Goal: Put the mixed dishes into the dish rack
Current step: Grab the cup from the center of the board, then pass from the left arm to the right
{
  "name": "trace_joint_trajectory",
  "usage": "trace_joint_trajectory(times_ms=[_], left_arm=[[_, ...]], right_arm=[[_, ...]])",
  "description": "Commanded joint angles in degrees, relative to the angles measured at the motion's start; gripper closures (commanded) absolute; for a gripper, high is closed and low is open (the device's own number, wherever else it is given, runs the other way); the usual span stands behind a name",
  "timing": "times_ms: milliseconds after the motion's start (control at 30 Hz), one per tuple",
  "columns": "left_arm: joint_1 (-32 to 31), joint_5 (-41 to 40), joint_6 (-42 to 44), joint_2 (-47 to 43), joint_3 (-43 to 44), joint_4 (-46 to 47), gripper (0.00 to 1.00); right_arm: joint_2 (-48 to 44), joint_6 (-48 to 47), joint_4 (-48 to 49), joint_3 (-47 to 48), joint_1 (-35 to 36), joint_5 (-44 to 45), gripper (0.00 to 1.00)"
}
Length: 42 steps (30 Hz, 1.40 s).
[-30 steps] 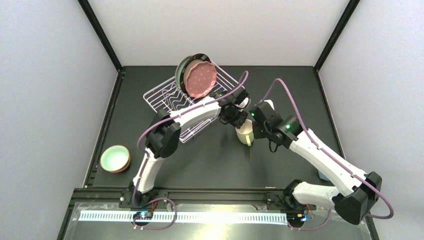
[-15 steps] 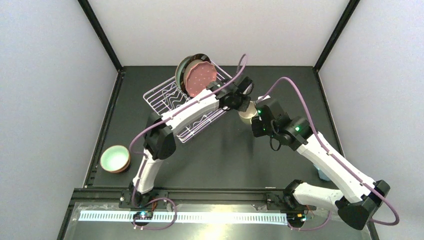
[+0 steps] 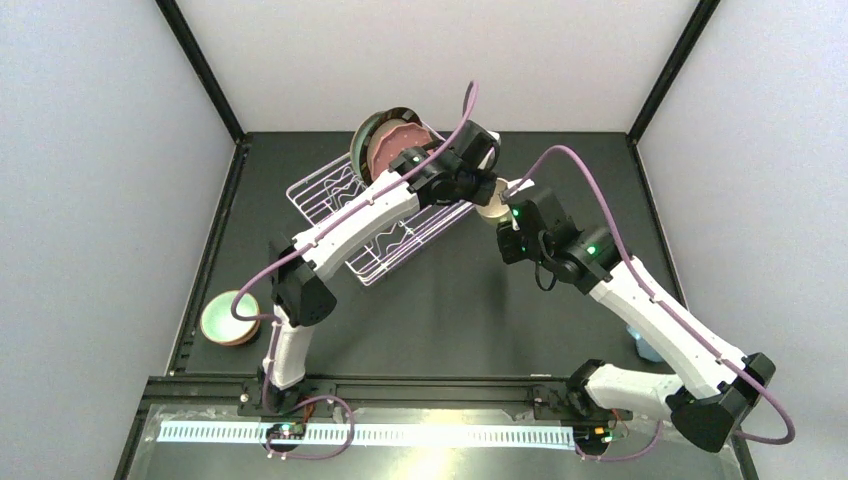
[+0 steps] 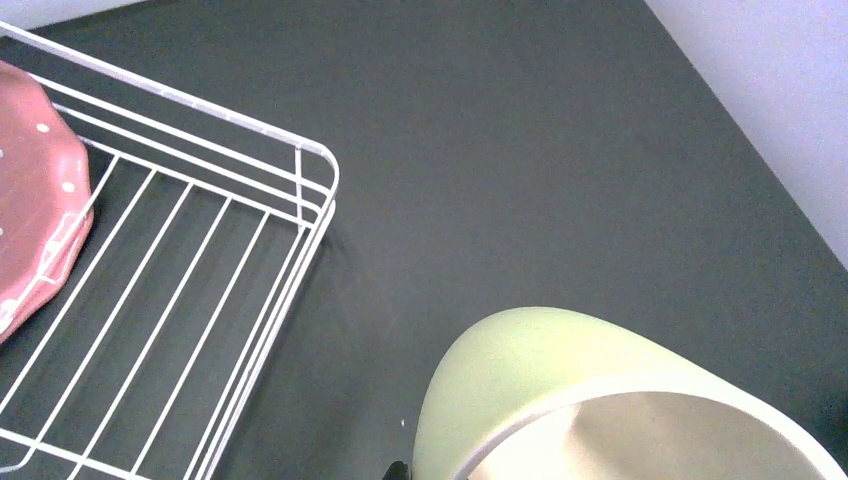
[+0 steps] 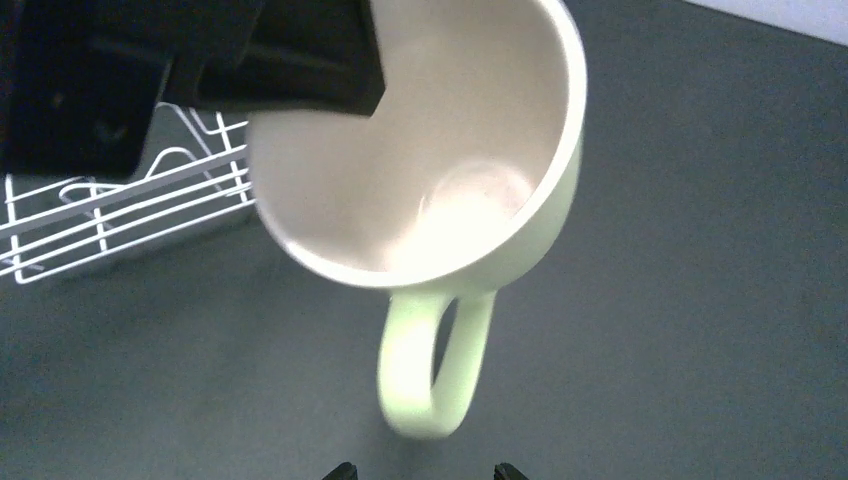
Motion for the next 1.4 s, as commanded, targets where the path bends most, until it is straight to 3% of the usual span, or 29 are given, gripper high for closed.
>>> trace_joint_trajectory(times_ms=[0, 967, 1200, 1367], left_arm=[[-0.1, 1.4, 0.4, -2.2, 3.6, -1.4, 0.99], [-0.1, 6.4, 3.0, -1.9, 6.5, -6.1, 0.99], [-0.1, 8.1, 3.4, -1.5, 6.5, -6.6, 0.99], [-0.1, 8.5, 3.6, -1.1, 6.5, -6.8, 0.99]], right_arm=[[0.9, -2.4, 2.7, 1.2, -0.3, 4.8, 0.22], [8.4, -4.4, 6.7, 2.2, -0.2, 6.1, 0.25], [9.9, -4.4, 7.3, 1.8, -0.2, 6.7, 0.38], [10.9, -4.1, 7.3, 1.9, -0.2, 7.5, 0.60]])
